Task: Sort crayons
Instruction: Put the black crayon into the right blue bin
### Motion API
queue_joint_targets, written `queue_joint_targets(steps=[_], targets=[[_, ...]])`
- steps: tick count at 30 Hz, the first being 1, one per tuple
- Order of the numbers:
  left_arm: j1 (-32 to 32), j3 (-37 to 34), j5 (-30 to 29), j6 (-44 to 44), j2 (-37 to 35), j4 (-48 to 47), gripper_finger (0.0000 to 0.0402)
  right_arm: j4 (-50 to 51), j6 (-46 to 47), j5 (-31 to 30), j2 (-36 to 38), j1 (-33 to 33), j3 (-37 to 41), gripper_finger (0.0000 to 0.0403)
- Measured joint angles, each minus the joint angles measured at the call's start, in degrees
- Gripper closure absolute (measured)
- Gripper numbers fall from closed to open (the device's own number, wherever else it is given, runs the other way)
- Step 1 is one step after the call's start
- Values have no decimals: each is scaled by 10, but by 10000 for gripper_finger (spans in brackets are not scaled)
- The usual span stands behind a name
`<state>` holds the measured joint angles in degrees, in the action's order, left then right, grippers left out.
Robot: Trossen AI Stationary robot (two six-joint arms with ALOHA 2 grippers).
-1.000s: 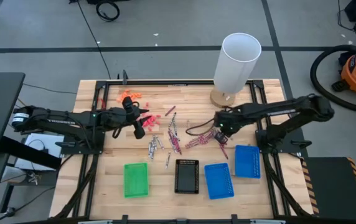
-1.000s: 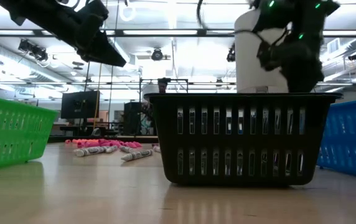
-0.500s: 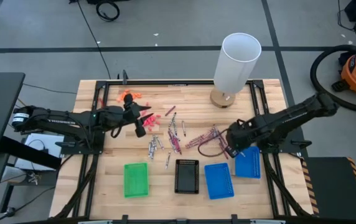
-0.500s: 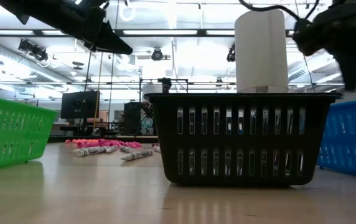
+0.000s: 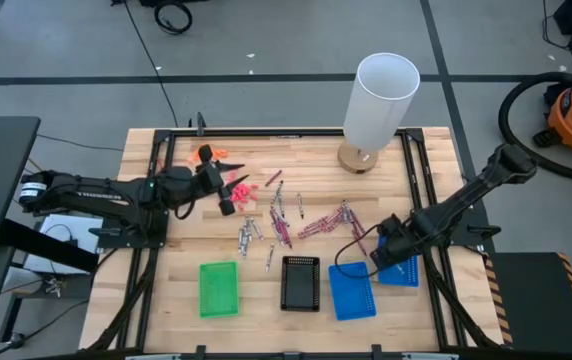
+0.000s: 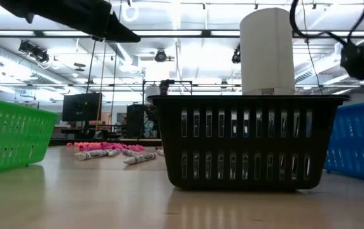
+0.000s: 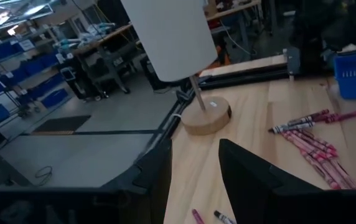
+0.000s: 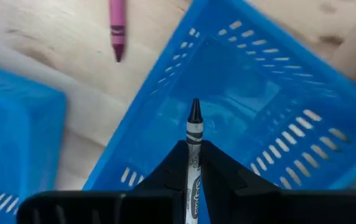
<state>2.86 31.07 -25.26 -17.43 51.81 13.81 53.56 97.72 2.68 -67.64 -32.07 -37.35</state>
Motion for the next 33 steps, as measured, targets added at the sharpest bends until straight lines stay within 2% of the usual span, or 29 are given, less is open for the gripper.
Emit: queue_joint_targets(steps=[4, 11, 19, 22, 26, 33], targets=[[7, 0, 0, 0, 0, 18, 257, -51, 20, 0, 0, -4, 41, 358], [9, 0, 0, -13, 0, 20, 257, -63, 24, 5, 0, -4, 54, 300], [8, 0, 1, -14, 0, 21, 257, 33, -15, 15, 0, 13, -30, 288], [8, 0, 45, -14, 0, 22, 257, 87, -40, 12, 0, 26, -76, 288], [8, 1, 107, -14, 6, 24, 257, 154, -80, -38, 0, 49, -134, 288], [8, 0, 113, 13, 32, 23, 257, 161, -187, -91, -1, 129, -160, 288]])
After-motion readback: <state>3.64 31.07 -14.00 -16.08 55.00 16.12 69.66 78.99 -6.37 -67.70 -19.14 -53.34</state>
